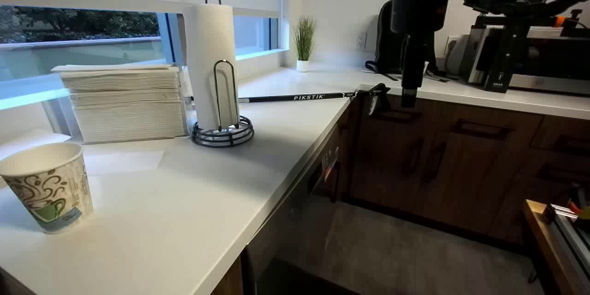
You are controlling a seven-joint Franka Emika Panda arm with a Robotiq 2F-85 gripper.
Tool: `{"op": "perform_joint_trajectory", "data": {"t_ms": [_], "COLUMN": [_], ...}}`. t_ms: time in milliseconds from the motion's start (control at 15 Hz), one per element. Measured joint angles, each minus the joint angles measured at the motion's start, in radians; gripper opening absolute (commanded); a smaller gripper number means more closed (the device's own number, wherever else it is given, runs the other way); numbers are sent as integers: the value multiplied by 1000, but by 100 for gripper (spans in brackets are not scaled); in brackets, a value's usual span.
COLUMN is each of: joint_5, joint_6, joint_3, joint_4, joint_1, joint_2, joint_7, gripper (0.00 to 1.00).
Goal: Press a button on the dishwasher.
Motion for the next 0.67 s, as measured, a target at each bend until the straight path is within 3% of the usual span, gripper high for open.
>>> {"op": "perform_joint_trajectory", "data": {"t_ms": [667], "joint_5": [15], "joint_6": [25], "joint_3": [-14], "joint_4": [-1], "joint_1": [6], "joint_2": [20], "joint_7": [-34], "gripper": [100]}}
